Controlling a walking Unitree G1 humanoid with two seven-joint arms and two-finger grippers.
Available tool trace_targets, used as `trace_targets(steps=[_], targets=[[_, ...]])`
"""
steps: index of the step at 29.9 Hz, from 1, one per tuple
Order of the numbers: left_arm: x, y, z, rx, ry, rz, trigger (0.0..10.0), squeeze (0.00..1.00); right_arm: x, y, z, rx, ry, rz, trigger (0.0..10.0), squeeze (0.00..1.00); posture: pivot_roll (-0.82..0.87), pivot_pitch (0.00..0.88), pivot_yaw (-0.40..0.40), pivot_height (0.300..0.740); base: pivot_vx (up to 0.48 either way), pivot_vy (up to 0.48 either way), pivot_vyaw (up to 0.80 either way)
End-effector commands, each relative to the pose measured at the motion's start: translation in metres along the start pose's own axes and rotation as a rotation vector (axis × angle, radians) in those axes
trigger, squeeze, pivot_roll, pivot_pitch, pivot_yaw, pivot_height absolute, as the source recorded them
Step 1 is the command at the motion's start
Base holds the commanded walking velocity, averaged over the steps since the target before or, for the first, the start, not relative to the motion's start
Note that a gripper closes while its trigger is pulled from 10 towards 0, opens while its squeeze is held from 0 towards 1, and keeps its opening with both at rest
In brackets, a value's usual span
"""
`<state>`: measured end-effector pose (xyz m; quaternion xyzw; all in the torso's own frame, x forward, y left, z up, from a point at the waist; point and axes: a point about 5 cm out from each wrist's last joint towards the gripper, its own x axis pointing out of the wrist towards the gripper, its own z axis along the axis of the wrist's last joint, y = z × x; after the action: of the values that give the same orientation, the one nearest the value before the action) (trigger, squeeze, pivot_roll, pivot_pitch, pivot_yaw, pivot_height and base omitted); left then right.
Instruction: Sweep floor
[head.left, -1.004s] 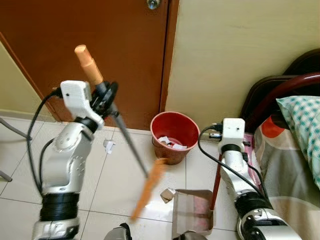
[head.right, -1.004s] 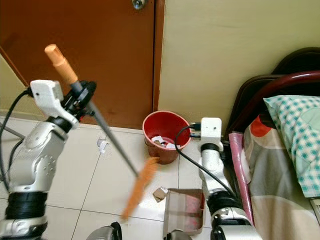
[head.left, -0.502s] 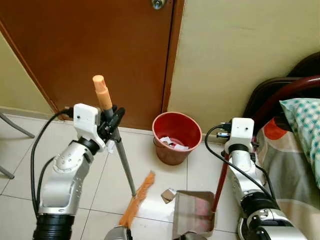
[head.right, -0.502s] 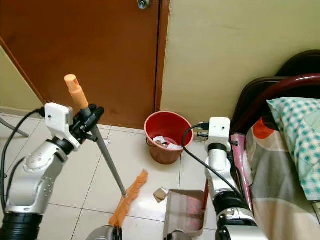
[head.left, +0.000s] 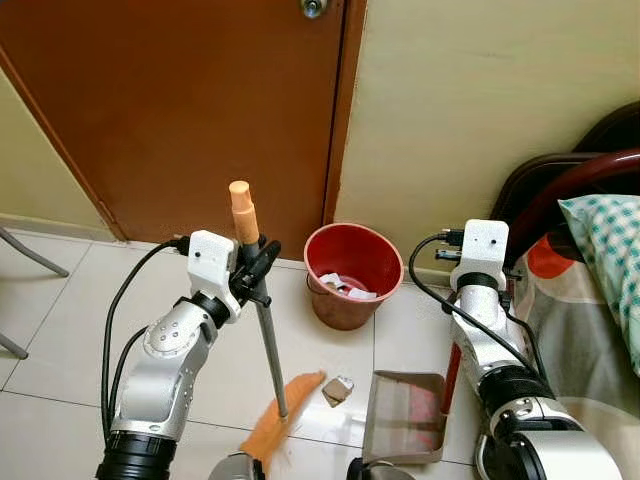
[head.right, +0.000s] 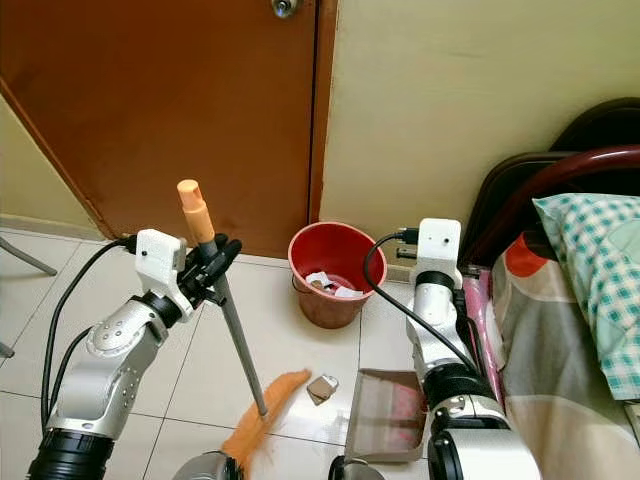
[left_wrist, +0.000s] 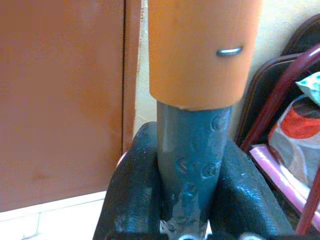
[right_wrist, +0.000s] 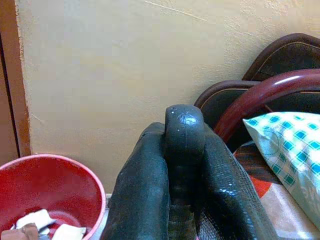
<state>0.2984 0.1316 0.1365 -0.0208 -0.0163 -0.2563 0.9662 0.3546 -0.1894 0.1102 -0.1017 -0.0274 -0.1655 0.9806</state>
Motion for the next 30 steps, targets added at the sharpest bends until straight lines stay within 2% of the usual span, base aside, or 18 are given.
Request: trace_targets(steps=[1,2,3,8,9,10,11,14,18,20,22,23,24,30], targets=[[0.006,-0.013,0.004,-0.044,-0.020,-0.073,10.0,0.00,-0.001,0.010,0.005,-0.001,-0.021,0.020,10.0,0.00,0.15,0.190,-0.018,0.740,0.000,0.000,0.00],[0.006,-0.013,0.004,-0.044,-0.020,-0.073,10.0,0.00,-0.001,0.010,0.005,-0.001,-0.021,0.020,10.0,0.00,0.15,0.190,-0.018,0.740,0.000,0.000,0.00],[0.011,-0.022,0.007,-0.068,-0.033,-0.117,10.0,0.00,-0.003,0.019,0.005,-0.002,-0.017,0.035,10.0,0.00,0.15,0.190,-0.018,0.740,0.000,0.000,0.00],[0.016,-0.032,0.017,-0.113,-0.065,-0.156,10.0,0.00,-0.007,0.031,0.004,-0.005,-0.010,0.064,10.0,0.00,0.14,0.188,-0.018,0.740,0.000,0.000,0.00],[0.018,-0.032,0.024,-0.151,-0.091,-0.150,10.0,0.00,-0.008,0.034,0.004,-0.005,-0.009,0.075,10.0,0.00,0.14,0.188,-0.019,0.740,0.000,0.000,0.00],[0.018,-0.032,0.024,-0.151,-0.091,-0.150,10.0,0.00,-0.008,0.034,0.004,-0.005,-0.009,0.075,10.0,0.00,0.14,0.188,-0.019,0.740,0.000,0.000,0.00],[0.020,-0.032,0.032,-0.197,-0.126,-0.135,10.0,0.00,-0.009,0.038,0.004,-0.004,-0.006,0.089,10.0,0.00,0.14,0.188,-0.022,0.740,0.000,0.000,0.00],[0.023,-0.028,0.044,-0.246,-0.176,-0.101,10.0,0.00,-0.012,0.043,0.002,-0.004,0.004,0.107,10.0,0.00,0.15,0.187,-0.023,0.740,0.000,0.000,0.00],[0.026,-0.013,0.060,-0.284,-0.256,0.012,10.0,0.00,-0.015,0.050,0.000,0.008,0.016,0.137,10.0,0.00,0.15,0.187,-0.026,0.740,0.000,0.000,0.00],[0.026,0.002,0.065,-0.289,-0.285,0.093,10.0,0.00,-0.017,0.053,-0.001,0.017,0.024,0.155,10.0,0.00,0.15,0.186,-0.031,0.740,0.000,0.000,0.00],[0.026,0.006,0.066,-0.287,-0.291,0.114,10.0,0.00,-0.017,0.053,-0.001,0.019,0.027,0.159,10.0,0.00,0.15,0.185,-0.033,0.740,0.000,0.000,0.00],[0.023,0.017,0.068,-0.258,-0.300,0.165,10.0,0.00,-0.017,0.053,-0.002,0.020,0.035,0.169,10.0,0.00,0.14,0.185,-0.034,0.740,0.000,0.000,0.00],[0.022,0.021,0.070,-0.240,-0.303,0.181,10.0,0.00,-0.018,0.053,-0.003,0.025,0.039,0.171,10.0,0.00,0.14,0.185,-0.034,0.740,0.000,0.000,0.00],[0.011,0.038,0.093,-0.164,-0.347,0.223,10.0,0.00,-0.020,0.051,-0.010,0.038,0.069,0.198,10.0,0.00,0.15,0.184,-0.037,0.740,0.000,0.000,0.00]])
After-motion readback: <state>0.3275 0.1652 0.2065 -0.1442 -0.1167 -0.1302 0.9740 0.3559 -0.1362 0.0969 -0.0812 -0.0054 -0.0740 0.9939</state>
